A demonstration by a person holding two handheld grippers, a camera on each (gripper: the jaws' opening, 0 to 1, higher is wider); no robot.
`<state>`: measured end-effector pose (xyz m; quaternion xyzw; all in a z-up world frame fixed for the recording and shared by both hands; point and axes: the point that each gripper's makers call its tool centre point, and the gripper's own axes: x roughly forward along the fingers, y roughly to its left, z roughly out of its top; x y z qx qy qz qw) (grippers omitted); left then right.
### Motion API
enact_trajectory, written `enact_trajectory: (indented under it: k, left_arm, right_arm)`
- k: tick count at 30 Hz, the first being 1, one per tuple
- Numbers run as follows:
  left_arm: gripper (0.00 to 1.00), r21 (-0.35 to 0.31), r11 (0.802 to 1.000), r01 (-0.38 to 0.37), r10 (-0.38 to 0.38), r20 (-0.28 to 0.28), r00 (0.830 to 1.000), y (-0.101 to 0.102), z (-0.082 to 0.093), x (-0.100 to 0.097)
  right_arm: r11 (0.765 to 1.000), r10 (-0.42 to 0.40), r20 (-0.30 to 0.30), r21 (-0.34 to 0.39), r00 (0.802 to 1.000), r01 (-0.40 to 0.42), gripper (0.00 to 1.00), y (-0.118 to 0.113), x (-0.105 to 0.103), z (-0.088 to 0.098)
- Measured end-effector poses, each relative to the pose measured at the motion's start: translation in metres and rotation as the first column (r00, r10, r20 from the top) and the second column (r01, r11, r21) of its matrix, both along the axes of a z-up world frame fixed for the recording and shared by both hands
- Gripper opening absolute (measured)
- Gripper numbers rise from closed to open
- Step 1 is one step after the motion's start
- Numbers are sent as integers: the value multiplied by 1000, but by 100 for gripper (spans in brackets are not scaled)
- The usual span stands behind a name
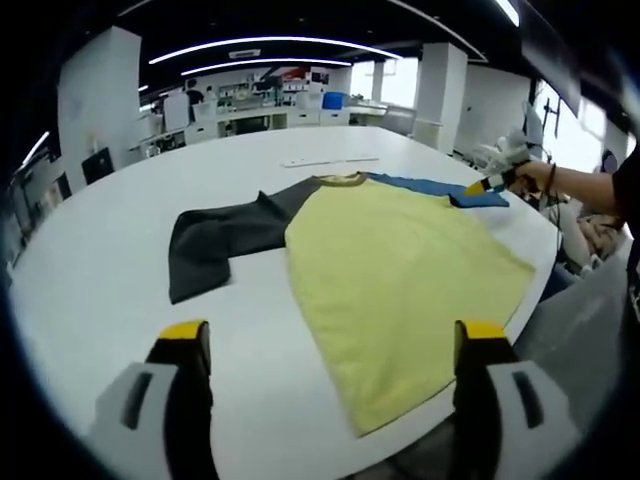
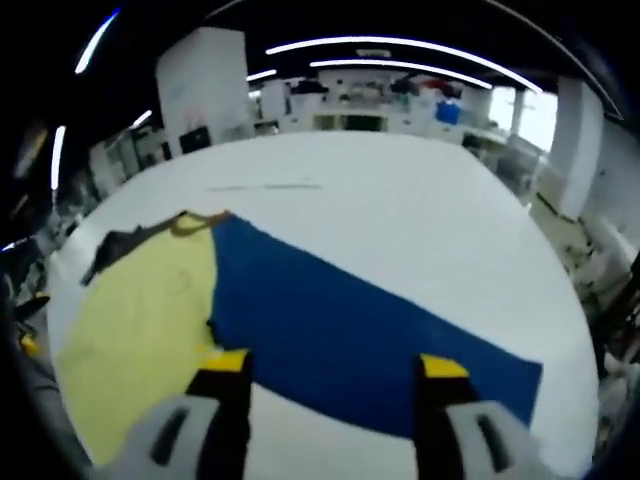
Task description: Fold the garment on the visible template until the final outline fits inside the template.
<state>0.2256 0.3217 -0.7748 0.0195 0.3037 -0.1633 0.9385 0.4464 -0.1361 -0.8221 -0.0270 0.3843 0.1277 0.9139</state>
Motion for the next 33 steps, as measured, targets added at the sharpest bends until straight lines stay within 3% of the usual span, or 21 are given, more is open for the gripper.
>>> enact_trajectory:
  k: [6, 17, 19, 28, 33]
  left_arm:
    - [99, -2, 1000, 10, -10, 3, 1000, -2, 0, 0]
    - [99, -3, 1000, 13, -13, -10, 1000, -2, -4, -3]
    - [99, -3, 1000, 15, -15, -10, 1000, -3, -4, -3]
    - [99, -1, 1000, 28, -28, -9, 1000, -8, -1, -1]
    - [99, 0, 1000, 25, -25, -8, 1000, -8, -1, 0]
  right_arm:
    - [994, -104, 10, -44, 995, 105, 74, -47, -4, 0]
    - [966, -256, -12, -48, 967, 255, 70, -111, -27, -10]
    - [958, -285, -14, -51, 958, 284, 67, -112, -39, -10]
    - [936, -347, -6, -65, 938, 346, 48, -135, -42, -13]
    - [931, -356, -3, -89, 935, 354, 30, -142, -43, -15]
